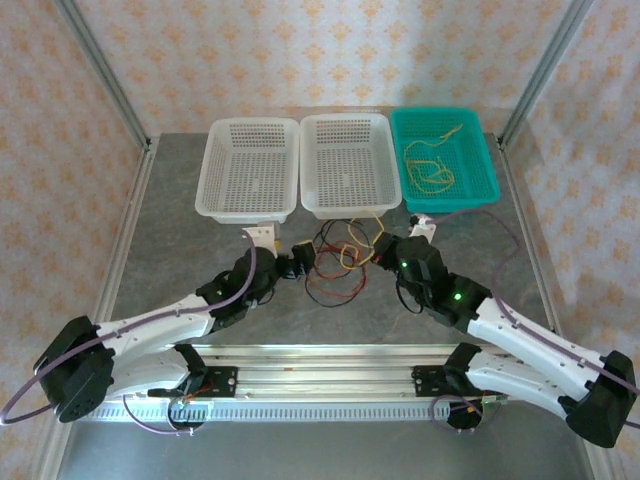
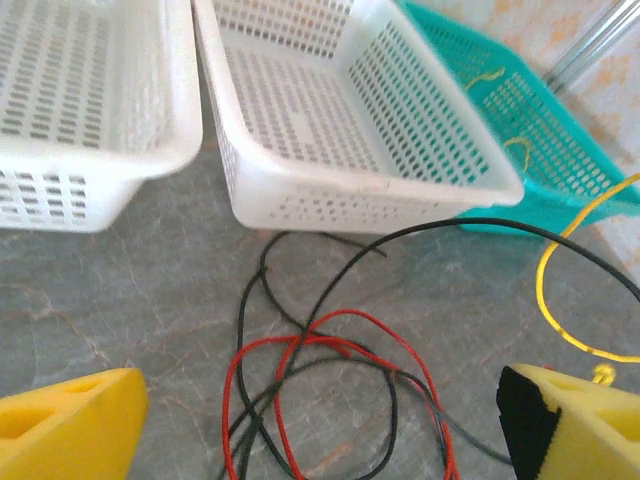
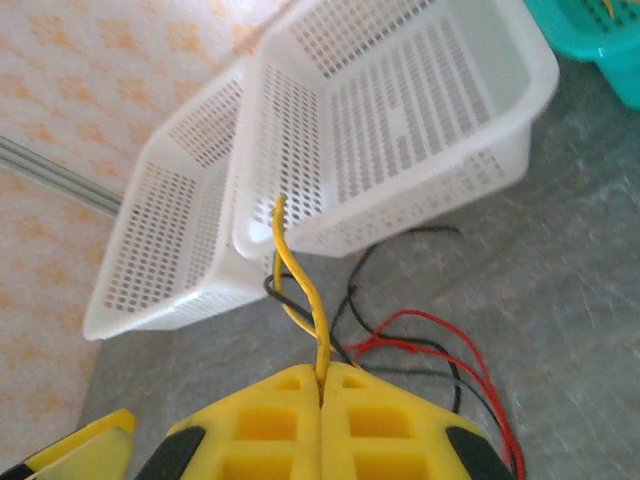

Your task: Untangle the cables

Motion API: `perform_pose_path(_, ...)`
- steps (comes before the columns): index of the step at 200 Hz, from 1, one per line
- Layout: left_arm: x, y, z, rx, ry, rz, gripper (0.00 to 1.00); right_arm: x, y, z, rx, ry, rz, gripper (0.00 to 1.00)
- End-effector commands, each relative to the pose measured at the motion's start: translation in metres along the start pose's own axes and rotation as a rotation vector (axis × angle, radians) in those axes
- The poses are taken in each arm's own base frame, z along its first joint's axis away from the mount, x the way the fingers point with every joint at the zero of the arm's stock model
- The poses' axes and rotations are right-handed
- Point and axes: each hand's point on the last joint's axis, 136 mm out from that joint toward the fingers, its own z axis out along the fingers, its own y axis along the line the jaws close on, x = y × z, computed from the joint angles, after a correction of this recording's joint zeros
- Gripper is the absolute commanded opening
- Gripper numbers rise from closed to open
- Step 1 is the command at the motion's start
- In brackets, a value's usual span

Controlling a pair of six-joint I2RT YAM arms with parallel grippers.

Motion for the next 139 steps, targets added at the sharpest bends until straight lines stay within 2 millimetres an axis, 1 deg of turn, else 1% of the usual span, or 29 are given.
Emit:
perform_pose_path(1, -0.021, 0.003, -0.009, 0.002, -0.099, 0.021, 0.93, -0.033, 0.023, -0.013, -0.073, -0.113, -0.026, 0.00)
perform_pose_path(18, -0.030, 0.001, -0.014, 0.020, -0.130, 0.031, 0.94, -0.036, 0.028, -0.015, -0.090, -0.119, -0.045, 0.00)
perform_pose_path(29, -0.032, -0.005, -0.016, 0.049, -0.134, 0.048, 0.94, -0.036, 0.029, -0.015, -0.090, -0.121, -0.055, 0.00)
perform_pose_path(64, -0.039, -0.018, -0.014, 0.091, -0.132, 0.094, 0.95, -0.035, 0.034, -0.017, -0.126, -0.113, -0.079, 0.00)
perform_pose_path(92, -0.050, -0.026, -0.005, 0.117, -0.124, 0.097, 0.94, -0.037, 0.044, -0.022, -0.177, -0.118, -0.160, 0.00)
perform_pose_path(103, -0.055, -0.033, -0.001, 0.140, -0.123, 0.097, 0.94, -0.038, 0.046, -0.023, -0.181, -0.125, -0.193, 0.00)
perform_pose_path(139, -0.084, -0.057, 0.011, 0.195, -0.163, 0.084, 0.93, -0.040, 0.047, -0.024, -0.164, -0.120, -0.264, 0.00)
